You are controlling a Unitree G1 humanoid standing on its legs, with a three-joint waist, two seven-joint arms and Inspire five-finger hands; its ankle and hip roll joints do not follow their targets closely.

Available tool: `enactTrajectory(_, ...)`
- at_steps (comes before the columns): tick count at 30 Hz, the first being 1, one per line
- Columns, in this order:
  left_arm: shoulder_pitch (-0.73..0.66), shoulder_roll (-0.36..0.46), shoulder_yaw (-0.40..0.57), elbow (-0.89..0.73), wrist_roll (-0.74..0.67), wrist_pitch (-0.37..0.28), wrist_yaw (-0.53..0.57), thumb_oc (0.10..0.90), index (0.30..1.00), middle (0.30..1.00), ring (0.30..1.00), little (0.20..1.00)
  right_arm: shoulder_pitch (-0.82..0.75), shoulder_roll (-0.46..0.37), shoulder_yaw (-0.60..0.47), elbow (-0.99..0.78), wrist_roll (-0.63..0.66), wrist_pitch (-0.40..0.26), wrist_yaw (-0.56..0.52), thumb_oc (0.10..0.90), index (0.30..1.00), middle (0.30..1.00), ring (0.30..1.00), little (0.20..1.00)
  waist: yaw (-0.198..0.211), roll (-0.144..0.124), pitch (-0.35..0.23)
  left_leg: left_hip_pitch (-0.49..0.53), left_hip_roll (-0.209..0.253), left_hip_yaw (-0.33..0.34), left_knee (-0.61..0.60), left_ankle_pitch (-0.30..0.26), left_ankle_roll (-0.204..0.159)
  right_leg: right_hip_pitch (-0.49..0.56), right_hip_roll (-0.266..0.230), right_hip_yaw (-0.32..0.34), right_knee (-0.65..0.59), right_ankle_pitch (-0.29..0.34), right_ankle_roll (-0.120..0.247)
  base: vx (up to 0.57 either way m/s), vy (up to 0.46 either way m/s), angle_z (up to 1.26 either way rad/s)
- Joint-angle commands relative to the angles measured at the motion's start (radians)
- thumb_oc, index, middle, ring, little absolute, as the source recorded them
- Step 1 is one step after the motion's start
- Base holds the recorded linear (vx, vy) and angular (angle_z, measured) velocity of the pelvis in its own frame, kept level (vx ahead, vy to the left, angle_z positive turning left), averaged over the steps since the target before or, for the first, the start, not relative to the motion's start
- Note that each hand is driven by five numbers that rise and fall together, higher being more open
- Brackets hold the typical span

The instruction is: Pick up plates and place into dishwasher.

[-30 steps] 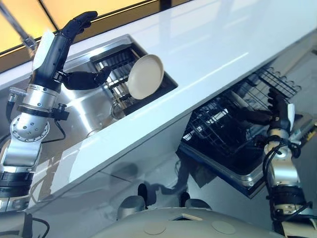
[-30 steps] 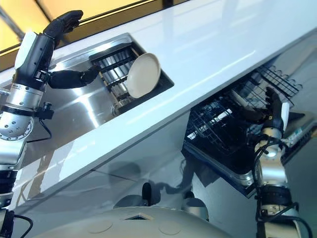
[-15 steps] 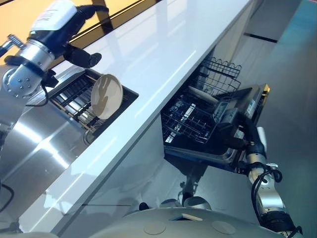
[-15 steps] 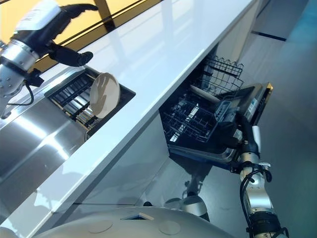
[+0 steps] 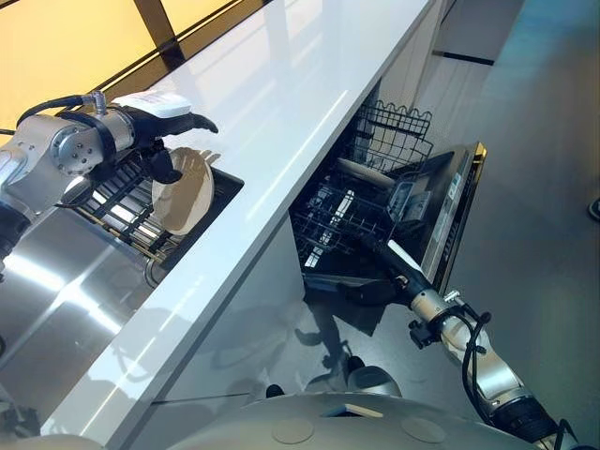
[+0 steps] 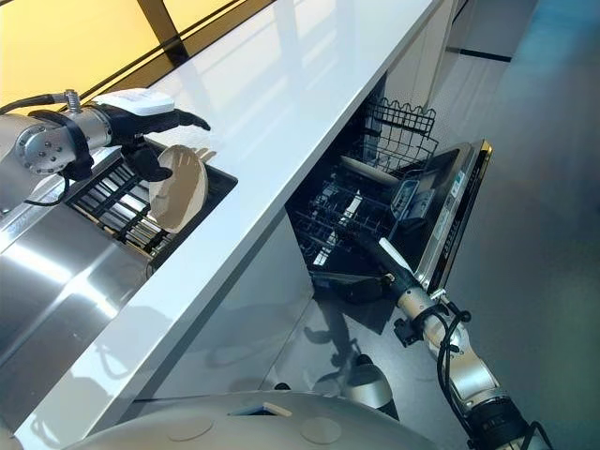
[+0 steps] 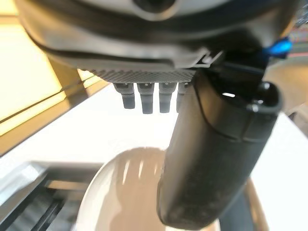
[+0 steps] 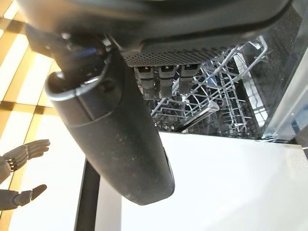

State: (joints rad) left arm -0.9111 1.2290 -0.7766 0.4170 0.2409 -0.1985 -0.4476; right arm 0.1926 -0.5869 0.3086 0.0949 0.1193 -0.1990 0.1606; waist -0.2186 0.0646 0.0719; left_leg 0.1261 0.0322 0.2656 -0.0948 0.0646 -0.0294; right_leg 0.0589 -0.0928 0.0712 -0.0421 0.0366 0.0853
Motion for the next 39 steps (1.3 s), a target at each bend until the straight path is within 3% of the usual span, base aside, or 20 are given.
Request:
enactTrajectory(1, -0.116, 0.095, 0.071, 0.083, 0.03, 0.006, 0.001, 0.8, 0.9, 0.9, 0.9, 0.9, -0.079, -0.052, -0.035, -0.143, 0.061, -0.106, -0.013, 0.8, 0.9, 0.9, 0.9, 0.9, 0.014, 0.017, -0.016, 0.032, -0.089, -0.014, 0.007, -0.106, 0.079, -0.043, 0.018, -0.029, 0.064, 0.064, 0.087, 0.03, 0.007, 0.01)
enactTrajectory(7, -0.093, 0.112, 0.066, 0.096, 0.054, -0.016, -0.004, 0.8, 0.9, 0.9, 0.9, 0.9, -0.086, -0.07, -0.031, -0.179, 0.085, -0.086, -0.002, 0.8, 0.9, 0.9, 0.9, 0.9, 0.026, 0.013, -0.017, 0.03, -0.092, -0.024, 0.007, -0.107, 0.082, -0.037, 0.02, -0.04, 0.05, 0.06, 0.083, 0.02, 0.003, 0.0)
enactTrajectory(13, -0.085, 0.101, 0.074, 0.105, 0.039, -0.022, 0.072, 0.8, 0.9, 0.9, 0.9, 0.9, -0.095, -0.074, -0.002, -0.202, 0.086, -0.067, -0.002, 0.8, 0.9, 0.9, 0.9, 0.9, 0.035, 0.009, -0.018, 0.025, -0.093, -0.032, 0.007, -0.108, 0.083, -0.032, 0.022, -0.052, 0.045, 0.052, 0.079, 0.01, 0.003, 0.01)
enactTrajectory(19, -0.096, 0.053, 0.096, 0.194, 0.096, 0.002, 0.301, 0.8, 0.9, 0.9, 0.9, 0.9, -0.1, -0.067, 0.026, -0.198, 0.087, -0.063, 0.013, 0.8, 0.9, 0.9, 0.9, 0.9, 0.03, 0.002, -0.026, 0.021, -0.092, -0.036, 0.007, -0.108, 0.083, -0.032, 0.027, -0.049, 0.041, 0.049, 0.074, 0.04, 0.003, 0.03)
enactTrajectory(25, 0.02, 0.012, 0.187, 0.209, 0.176, 0.043, 0.473, 0.8, 0.9, 0.9, 0.9, 0.9, -0.091, -0.062, 0.041, -0.188, 0.07, -0.078, 0.008, 0.8, 0.9, 0.9, 0.9, 0.9, 0.035, -0.004, -0.021, 0.016, -0.089, -0.037, 0.007, -0.105, 0.082, -0.032, 0.031, -0.051, 0.038, 0.037, 0.065, 0.0, 0.0, 0.0)
enactTrajectory(32, 0.068, -0.002, 0.198, 0.143, 0.202, 0.077, 0.463, 0.8, 0.9, 0.9, 0.9, 0.9, -0.103, -0.069, 0.039, -0.185, 0.089, -0.066, 0.007, 0.8, 0.9, 0.9, 0.9, 0.9, 0.037, -0.008, -0.02, 0.02, -0.088, -0.042, 0.007, -0.105, 0.082, -0.029, 0.031, -0.057, 0.044, 0.034, 0.061, 0.01, -0.003, 0.0)
enactTrajectory(39, 0.046, -0.028, 0.154, 0.144, 0.196, 0.09, 0.434, 0.8, 0.9, 0.9, 0.9, 0.9, -0.118, -0.075, 0.058, -0.212, 0.121, -0.05, 0.083, 0.8, 0.9, 0.9, 0.9, 0.9, 0.03, -0.008, -0.017, 0.025, -0.09, -0.039, 0.007, -0.105, 0.084, -0.03, 0.033, -0.052, 0.051, 0.031, 0.059, 0.04, 0.001, 0.0)
